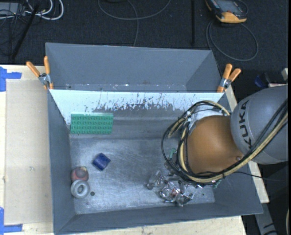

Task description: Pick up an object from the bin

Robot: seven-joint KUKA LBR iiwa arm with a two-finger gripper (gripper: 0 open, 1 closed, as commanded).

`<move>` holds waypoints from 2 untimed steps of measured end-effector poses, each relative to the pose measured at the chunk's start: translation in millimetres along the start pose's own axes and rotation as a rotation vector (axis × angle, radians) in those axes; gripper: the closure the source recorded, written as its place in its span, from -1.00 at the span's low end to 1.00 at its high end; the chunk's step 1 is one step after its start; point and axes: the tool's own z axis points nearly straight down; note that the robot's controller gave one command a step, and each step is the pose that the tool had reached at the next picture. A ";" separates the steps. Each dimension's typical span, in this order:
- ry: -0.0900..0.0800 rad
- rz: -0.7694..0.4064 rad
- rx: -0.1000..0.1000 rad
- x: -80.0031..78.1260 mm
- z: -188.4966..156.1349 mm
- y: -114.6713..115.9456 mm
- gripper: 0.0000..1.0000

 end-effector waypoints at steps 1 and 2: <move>0.012 0.003 -0.008 2.8 -0.1 2.2 1.00; 0.009 -0.039 -0.006 -0.2 -106.7 -7.5 1.00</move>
Offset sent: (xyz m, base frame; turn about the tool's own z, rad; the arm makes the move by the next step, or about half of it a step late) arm 0.0000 0.0000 0.0000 0.0000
